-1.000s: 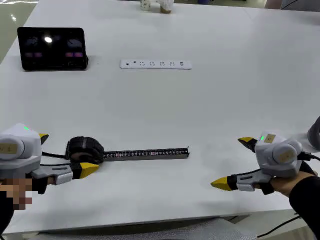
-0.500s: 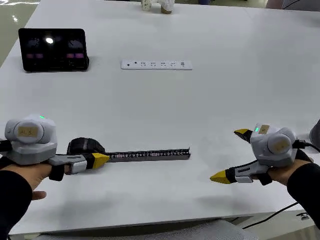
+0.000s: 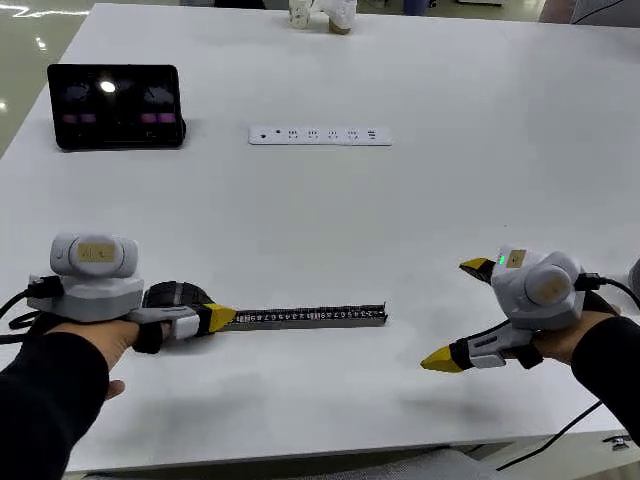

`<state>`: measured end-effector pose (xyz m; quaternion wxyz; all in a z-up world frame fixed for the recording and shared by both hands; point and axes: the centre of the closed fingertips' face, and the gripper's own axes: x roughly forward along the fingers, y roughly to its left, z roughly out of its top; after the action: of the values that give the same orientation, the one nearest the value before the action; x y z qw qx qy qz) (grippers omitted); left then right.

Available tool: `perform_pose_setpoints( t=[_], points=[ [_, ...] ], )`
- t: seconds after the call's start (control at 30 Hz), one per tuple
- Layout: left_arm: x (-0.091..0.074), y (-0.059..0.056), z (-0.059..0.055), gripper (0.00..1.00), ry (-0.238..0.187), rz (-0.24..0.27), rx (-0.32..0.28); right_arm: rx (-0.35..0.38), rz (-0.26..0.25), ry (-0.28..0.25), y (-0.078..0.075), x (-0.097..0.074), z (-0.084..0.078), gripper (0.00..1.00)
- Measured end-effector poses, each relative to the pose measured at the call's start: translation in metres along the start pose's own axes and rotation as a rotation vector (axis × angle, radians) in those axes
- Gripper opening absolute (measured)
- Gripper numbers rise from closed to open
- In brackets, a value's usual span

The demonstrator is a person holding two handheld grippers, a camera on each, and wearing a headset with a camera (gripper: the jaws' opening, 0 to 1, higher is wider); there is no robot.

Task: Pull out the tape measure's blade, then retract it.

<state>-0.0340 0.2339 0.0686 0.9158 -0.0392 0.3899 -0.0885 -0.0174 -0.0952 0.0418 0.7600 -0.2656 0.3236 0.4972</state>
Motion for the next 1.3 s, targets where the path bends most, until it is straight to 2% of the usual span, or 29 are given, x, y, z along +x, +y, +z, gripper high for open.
perform_pose_setpoints(
  t=[0.23, 0.47, 0.57, 0.7, 0.83, 0.9, 0.97, 1.07, 1.17, 1.23, 1.27, 1.3],
  points=[
    [-0.002, -0.002, 0.014, 0.99, -0.047, 0.051, -0.01, -0.039, 0.029, 0.02, 0.001, 0.005, 0.008, 0.99],
    [0.002, -0.013, 0.019, 0.99, -0.106, 0.092, -0.052, -0.089, 0.061, 0.053, -0.001, 0.013, 0.011, 0.99],
    [0.004, -0.018, 0.021, 0.99, -0.139, 0.109, -0.023, -0.113, 0.072, 0.065, -0.002, 0.016, 0.012, 0.99],
    [0.008, -0.017, 0.014, 0.99, -0.152, 0.129, -0.024, -0.142, 0.091, 0.076, -0.003, 0.02, 0.016, 0.99],
    [0.011, -0.019, 0.005, 0.99, -0.14, 0.133, -0.032, -0.167, 0.113, 0.09, -0.001, 0.025, 0.018, 0.99],
    [0.01, -0.018, 0.005, 0.99, -0.144, 0.14, -0.037, -0.179, 0.125, 0.096, 0.001, 0.026, 0.02, 0.99],
    [0.01, -0.021, 0.01, 0.99, -0.182, 0.129, -0.046, -0.196, 0.135, 0.101, 0.002, 0.028, 0.021, 0.99],
    [0.011, -0.021, 0.011, 0.99, -0.188, 0.131, -0.048, -0.217, 0.15, 0.101, 0.002, 0.03, 0.025, 0.99],
    [0.008, -0.024, 0.014, 0.99, -0.197, 0.129, -0.214, -0.231, 0.161, 0.103, 0.001, 0.031, 0.03, 0.99],
    [0.006, -0.03, 0.021, 0.99, -0.219, 0.12, -0.178, -0.239, 0.168, 0.109, 0.001, 0.032, 0.032, 0.99],
    [0.007, -0.034, 0.026, 0.99, -0.241, 0.118, -0.103, -0.243, 0.175, 0.114, 0.002, 0.033, 0.034, 0.99],
    [0.007, -0.035, 0.027, 0.99, -0.245, 0.123, -0.071, -0.247, 0.179, 0.118, 0.003, 0.033, 0.035, 0.99]
  ],
)
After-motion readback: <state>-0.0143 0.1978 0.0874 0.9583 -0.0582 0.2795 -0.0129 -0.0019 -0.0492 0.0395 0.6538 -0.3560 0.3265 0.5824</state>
